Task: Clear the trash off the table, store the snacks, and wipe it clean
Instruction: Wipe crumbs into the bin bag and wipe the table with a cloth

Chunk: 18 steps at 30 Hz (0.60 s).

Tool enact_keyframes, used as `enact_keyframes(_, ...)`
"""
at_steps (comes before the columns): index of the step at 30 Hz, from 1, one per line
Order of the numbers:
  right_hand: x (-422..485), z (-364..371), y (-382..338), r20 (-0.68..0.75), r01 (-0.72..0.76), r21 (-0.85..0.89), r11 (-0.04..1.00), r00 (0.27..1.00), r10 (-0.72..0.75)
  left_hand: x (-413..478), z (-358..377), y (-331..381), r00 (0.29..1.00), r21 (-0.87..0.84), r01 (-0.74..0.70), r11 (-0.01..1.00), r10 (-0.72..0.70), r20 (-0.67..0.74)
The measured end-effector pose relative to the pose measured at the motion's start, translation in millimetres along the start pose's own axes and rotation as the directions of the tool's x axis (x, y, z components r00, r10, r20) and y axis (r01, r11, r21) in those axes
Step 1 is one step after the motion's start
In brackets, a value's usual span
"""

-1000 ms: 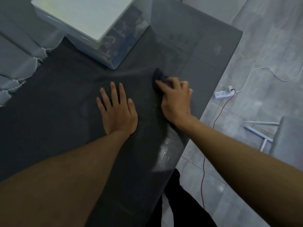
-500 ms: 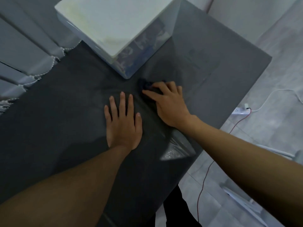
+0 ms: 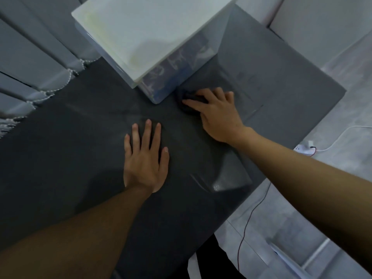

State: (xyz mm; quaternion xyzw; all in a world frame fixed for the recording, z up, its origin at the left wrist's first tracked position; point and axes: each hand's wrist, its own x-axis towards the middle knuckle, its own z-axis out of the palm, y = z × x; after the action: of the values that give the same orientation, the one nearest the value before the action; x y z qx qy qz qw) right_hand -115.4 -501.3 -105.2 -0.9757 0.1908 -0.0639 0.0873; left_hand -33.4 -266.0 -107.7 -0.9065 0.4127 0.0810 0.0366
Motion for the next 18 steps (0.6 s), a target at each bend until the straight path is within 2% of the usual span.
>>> enact_keyframes(2, 10, -3, 16, -0.063, -0.201, -0.008, 0.979, 0.978, 0.201, 1, 1, -1, 1.0, 0.0, -0.004, 1.0, 0.004, 0.001)
enact_keyframes(3, 12, -4, 18, -0.077, -0.331, 0.034, 0.943, 0.94, 0.333, 1, 1, -1, 1.0, -0.006, -0.005, 1.0, 0.005, 0.001)
enact_keyframes(4, 11, -3, 15, -0.086, -0.417, 0.087, 0.905, 0.902, 0.424, 0, 1, -1, 1.0, -0.014, -0.005, 1.0, 0.005, 0.001)
enact_keyframes(5, 7, -2, 6, -0.098, -0.439, 0.122, 0.89, 0.887, 0.451, 0, 1, -2, 1.0, -0.019, -0.005, 1.0, 0.005, -0.001)
enact_keyframes(7, -12, 2, -16, -0.11, -0.314, 0.129, 0.941, 0.938, 0.328, 0, 2, -2, 1.0, -0.018, -0.003, 1.0, 0.003, -0.003)
enact_keyframes(8, -25, 3, -22, -0.104, -0.193, 0.128, 0.973, 0.973, 0.207, 0, 2, -2, 1.0, -0.018, 0.001, 1.0, -0.001, -0.002)
enact_keyframes(10, -47, 3, -19, -0.085, 0.012, 0.106, 0.994, 0.996, -0.003, 0, 2, -2, 1.0, -0.023, 0.004, 1.0, -0.004, -0.001)
enact_keyframes(11, -52, 1, -10, -0.089, 0.046, 0.08, 0.996, 0.995, -0.039, 1, 2, -1, 1.0, -0.026, 0.002, 1.0, -0.002, -0.001)
enact_keyframes(12, -53, -1, 1, -0.104, 0.016, 0.048, 0.999, 0.994, -0.011, 1, 1, -1, 1.0, -0.028, -0.001, 1.0, 0.001, -0.003)
enact_keyframes(14, -49, -4, 19, -0.148, -0.196, 0.036, 0.98, 0.969, 0.199, 2, 1, -1, 1.0, -0.033, -0.013, 0.999, 0.013, -0.011)
enact_keyframes(16, -48, -5, 20, -0.17, -0.467, 0.145, 0.873, 0.857, 0.486, 2, 2, -1, 0.999, -0.046, -0.041, 0.998, 0.04, -0.021)
enact_keyframes(17, -52, -5, 11, -0.183, -0.535, 0.201, 0.821, 0.803, 0.568, 1, 2, -1, 0.998, -0.052, -0.053, 0.997, 0.052, -0.025)
enact_keyframes(18, -58, -3, -2, -0.193, -0.549, 0.223, 0.806, 0.785, 0.588, 1, 3, -2, 0.998, -0.054, -0.062, 0.997, 0.061, -0.028)
